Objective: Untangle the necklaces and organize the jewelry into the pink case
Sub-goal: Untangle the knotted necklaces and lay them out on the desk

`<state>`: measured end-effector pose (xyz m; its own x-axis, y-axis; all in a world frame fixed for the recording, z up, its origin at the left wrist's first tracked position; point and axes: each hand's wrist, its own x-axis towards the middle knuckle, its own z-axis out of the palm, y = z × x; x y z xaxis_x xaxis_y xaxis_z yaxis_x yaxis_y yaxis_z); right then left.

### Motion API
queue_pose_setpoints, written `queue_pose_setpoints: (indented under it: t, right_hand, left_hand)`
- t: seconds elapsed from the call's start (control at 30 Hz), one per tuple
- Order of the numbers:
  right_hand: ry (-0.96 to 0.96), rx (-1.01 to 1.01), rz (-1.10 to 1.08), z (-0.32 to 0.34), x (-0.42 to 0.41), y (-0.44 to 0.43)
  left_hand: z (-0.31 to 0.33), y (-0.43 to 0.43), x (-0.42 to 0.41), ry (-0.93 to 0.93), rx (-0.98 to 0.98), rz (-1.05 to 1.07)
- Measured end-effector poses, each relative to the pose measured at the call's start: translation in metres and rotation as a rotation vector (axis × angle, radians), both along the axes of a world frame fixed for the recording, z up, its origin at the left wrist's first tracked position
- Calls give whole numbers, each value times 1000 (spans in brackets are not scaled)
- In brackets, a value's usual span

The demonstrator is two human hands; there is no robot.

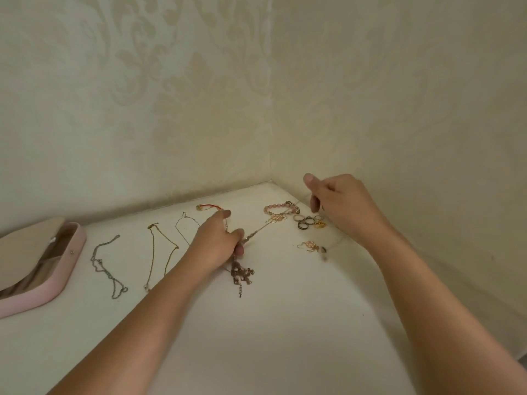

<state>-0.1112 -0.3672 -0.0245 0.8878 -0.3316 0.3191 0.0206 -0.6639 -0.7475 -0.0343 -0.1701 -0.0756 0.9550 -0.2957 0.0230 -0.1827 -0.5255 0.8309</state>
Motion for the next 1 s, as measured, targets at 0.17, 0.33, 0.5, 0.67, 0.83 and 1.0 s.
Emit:
queue_pose_setpoints:
  t: [0.17, 0.33, 0.5, 0.67, 0.83, 1.0]
  right_hand:
    - [281, -267, -79, 1, -5, -18]
    - [520, -358, -14, -2, -9, -22]
    - [646, -400, 1, -3, -7, -22]
    - [734, -439, 16, -7, -4, -21]
    - [798, -471, 46, -8, -6, -24]
    - [888, -551, 30, -9, -7, -22]
  left_hand:
    - [-2, 11, 14, -121, 0, 144]
    - [0, 21, 22, -227, -20, 215]
    - [-3, 33, 32, -298, -131, 335]
    - [2, 44, 34, -422, -224, 434]
    - [8, 57, 38, -523, -351, 568]
    - [14, 66, 41, -586, -509, 627]
